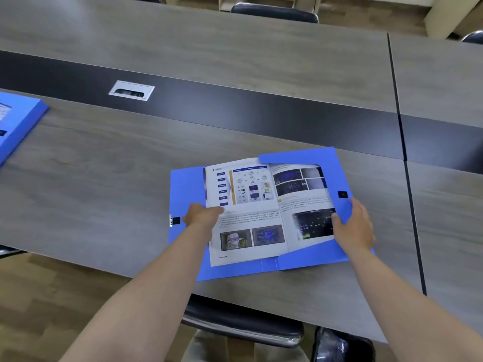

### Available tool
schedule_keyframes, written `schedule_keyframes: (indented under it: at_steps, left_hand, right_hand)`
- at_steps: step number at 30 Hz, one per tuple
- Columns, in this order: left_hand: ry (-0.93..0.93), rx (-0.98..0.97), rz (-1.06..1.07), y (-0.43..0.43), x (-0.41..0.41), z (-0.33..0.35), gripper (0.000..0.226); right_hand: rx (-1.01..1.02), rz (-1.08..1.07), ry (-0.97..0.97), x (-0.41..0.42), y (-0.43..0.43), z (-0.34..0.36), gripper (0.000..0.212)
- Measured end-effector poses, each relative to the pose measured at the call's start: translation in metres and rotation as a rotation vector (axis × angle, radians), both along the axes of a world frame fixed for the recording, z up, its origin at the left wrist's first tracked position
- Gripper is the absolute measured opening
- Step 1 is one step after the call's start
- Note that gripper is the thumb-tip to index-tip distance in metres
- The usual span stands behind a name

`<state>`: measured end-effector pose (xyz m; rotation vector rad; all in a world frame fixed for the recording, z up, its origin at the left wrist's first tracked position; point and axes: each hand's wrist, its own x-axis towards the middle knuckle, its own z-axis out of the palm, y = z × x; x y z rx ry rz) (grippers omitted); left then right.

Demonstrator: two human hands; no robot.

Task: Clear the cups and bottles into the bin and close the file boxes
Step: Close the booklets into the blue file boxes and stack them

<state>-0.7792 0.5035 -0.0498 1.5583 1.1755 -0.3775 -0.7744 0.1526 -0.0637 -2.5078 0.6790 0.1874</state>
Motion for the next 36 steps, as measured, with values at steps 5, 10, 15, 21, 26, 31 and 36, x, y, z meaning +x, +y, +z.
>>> schedule_keyframes:
  at_steps: [5,10,15,21,26,31,36]
  left_hand:
    - [-0.004,-0.107,0.044,0.002,-0.002,0.004,0.08]
    - [-0.018,-0.206,-0.018,0.003,-0.01,0.012,0.035]
    - [-0.265,-0.157,-0.226,0.004,-0.028,0.021,0.025]
    - [-0.488,0.12,-0.443,0.028,-0.025,0.075,0.051]
    - [-0.519,0.434,-0.634,0.018,-0.017,0.122,0.071]
    - [-0.462,0.455,-0.664,-0.025,-0.01,0.112,0.067]
    - [-0.425,0.234,-0.711,-0.1,-0.003,0.077,0.065]
  right_hand:
    - [0.032,-0.018,-0.008,-0.002,0.001,-0.001,0.067]
    - [0.035,-0.023,-0.002,-0.006,0.002,-0.002,0.067]
    - [0.034,-0.013,-0.006,-0.01,0.006,-0.002,0.066]
    - [0.086,0.082,-0.062,-0.018,0.004,-0.007,0.065]
    - [0.089,0.093,-0.078,-0.021,0.002,-0.011,0.065]
    - [0.099,0.097,-0.1,-0.022,0.004,-0.012,0.063]
    - [0.101,0.089,-0.115,-0.024,0.005,-0.012,0.063]
